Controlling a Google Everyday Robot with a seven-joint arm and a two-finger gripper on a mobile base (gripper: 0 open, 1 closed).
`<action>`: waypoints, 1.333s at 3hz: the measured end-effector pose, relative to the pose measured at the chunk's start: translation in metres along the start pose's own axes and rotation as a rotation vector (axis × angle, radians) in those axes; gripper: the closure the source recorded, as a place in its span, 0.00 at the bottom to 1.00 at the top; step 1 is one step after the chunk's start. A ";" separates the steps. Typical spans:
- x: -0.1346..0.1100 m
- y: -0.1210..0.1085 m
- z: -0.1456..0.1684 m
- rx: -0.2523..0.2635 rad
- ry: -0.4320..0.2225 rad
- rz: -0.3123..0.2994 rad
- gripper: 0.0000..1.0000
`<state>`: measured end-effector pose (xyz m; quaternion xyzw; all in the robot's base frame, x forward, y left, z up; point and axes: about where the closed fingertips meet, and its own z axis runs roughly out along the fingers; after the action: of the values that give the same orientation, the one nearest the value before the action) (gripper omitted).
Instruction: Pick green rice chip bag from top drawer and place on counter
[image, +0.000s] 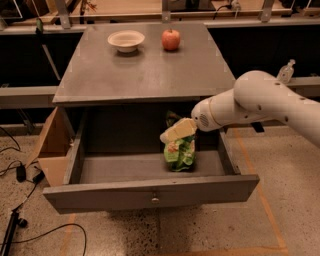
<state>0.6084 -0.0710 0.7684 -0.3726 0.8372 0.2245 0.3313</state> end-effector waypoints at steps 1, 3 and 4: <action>0.002 -0.038 0.039 0.067 -0.052 0.030 0.00; 0.037 -0.067 0.082 0.092 -0.049 0.085 0.00; 0.047 -0.063 0.092 0.077 -0.049 0.096 0.15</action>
Offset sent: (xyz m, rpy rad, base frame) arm 0.0869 -0.0221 -0.1048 0.0250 -0.0472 -0.1803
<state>0.6689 -0.0755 0.6635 -0.3134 0.8539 0.2167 0.3545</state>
